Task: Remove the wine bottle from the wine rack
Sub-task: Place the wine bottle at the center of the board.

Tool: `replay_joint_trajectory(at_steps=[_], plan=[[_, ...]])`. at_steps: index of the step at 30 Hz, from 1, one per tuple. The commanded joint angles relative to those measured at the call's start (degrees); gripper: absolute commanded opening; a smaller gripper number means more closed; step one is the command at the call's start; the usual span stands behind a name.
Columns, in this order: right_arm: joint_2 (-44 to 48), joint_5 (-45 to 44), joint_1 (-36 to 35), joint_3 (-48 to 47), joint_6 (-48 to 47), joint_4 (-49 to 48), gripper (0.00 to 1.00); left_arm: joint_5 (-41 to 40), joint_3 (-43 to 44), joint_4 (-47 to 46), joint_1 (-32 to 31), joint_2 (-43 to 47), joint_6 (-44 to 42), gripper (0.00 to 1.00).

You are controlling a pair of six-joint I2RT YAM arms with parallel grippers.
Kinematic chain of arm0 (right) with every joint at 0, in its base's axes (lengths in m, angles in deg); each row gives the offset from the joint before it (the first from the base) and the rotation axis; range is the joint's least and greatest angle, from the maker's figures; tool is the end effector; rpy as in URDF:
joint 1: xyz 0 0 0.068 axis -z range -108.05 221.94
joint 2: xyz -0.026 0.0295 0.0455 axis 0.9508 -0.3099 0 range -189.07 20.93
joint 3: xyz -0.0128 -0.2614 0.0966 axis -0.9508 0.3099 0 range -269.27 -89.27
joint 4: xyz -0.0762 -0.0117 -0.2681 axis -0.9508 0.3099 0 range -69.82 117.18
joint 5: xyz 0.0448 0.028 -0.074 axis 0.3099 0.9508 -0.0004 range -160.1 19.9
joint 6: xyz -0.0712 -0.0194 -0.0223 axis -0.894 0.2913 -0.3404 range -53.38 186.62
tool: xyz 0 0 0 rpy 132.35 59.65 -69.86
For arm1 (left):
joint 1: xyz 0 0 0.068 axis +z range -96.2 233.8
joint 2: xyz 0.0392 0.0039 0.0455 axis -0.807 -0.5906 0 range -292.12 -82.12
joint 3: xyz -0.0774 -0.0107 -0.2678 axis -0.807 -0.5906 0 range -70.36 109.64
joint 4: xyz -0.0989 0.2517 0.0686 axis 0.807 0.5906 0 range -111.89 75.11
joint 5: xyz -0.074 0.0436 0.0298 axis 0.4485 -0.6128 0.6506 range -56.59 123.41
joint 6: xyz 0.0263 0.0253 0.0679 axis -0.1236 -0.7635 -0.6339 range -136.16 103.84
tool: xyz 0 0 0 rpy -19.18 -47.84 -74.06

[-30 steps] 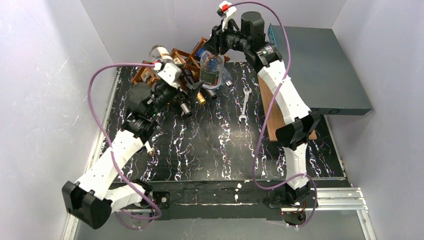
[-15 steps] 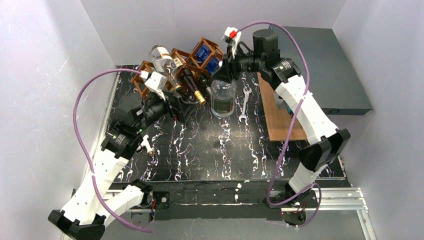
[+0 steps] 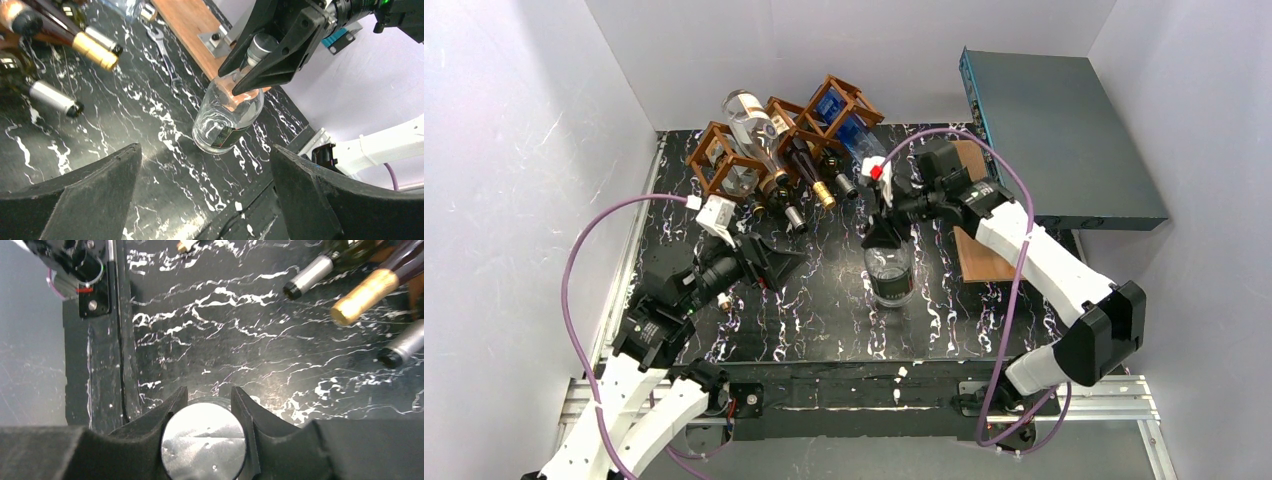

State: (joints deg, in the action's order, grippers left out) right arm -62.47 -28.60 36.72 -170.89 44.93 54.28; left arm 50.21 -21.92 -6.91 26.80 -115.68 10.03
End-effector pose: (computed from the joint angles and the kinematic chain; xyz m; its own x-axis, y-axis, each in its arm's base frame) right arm 0.2642 0.2397 0.3617 -0.1231 -0.4258 -0.8964 -0.9859 0.1558 0.0614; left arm 0.1437 -0.0944 0.3885 -0.3070 -0.3178 -0.8971 0.6204 0.6480 -0.4419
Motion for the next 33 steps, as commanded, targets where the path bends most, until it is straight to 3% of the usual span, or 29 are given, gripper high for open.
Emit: replay_joint_trajectory(at_steps=[1,9,19,28,33], plan=[[6.16,3.82,-1.73,4.64,-5.94,-10.49,0.01,1.72,-3.86,-0.96,0.29,1.95,3.41,0.98],[9.39,7.34,-2.31,11.16,-15.25,-9.37,0.01,4.67,-8.59,-3.11,0.29,4.78,3.98,0.98],[11.50,5.31,-1.16,16.94,-9.78,-16.10,0.05,6.05,-11.97,-5.70,0.29,5.26,4.96,0.98],[14.07,5.64,0.01,22.29,-11.34,-16.30,0.16,7.64,-13.23,-7.64,0.24,4.26,4.80,0.98],[14.93,6.22,1.20,25.03,-13.59,-15.44,0.30,8.65,-13.57,-8.92,0.28,2.92,4.91,0.98]])
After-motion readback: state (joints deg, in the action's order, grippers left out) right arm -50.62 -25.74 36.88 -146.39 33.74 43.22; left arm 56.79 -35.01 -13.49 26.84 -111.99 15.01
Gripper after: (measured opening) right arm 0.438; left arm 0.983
